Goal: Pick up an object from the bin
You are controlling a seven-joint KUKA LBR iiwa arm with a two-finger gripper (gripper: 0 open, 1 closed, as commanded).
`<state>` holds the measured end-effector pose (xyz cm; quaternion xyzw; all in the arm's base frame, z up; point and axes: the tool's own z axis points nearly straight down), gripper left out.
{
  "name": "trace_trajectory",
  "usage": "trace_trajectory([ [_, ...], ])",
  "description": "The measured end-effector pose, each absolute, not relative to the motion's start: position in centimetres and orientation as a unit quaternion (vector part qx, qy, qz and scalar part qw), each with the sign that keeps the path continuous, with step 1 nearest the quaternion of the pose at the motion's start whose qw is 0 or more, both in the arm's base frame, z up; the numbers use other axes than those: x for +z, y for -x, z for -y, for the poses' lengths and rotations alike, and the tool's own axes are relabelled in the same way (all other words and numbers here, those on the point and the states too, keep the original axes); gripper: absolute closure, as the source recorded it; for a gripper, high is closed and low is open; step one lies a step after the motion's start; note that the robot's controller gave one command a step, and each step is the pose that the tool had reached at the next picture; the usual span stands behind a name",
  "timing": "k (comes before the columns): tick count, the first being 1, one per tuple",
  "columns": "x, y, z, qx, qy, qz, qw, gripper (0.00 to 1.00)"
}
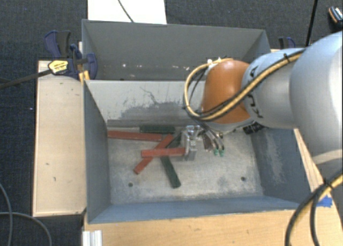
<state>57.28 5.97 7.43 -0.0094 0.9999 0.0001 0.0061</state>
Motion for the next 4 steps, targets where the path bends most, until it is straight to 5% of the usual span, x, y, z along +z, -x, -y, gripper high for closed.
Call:
trace_trajectory([
  [1, 22.0, -57.5, -6.3, 0.0, 0.041, -0.999, 0.006, 1.0],
  [2, 21.5, -57.3, -6.3, 0.0, 0.042, -0.999, 0.002, 0.0],
  [3, 11.3, -54.4, -12.1, 0.001, 0.131, -0.991, -0.003, 0.0],
  [4, 7.0, -58.4, -3.9, -0.001, 0.235, -0.972, 0.002, 0.0],
])
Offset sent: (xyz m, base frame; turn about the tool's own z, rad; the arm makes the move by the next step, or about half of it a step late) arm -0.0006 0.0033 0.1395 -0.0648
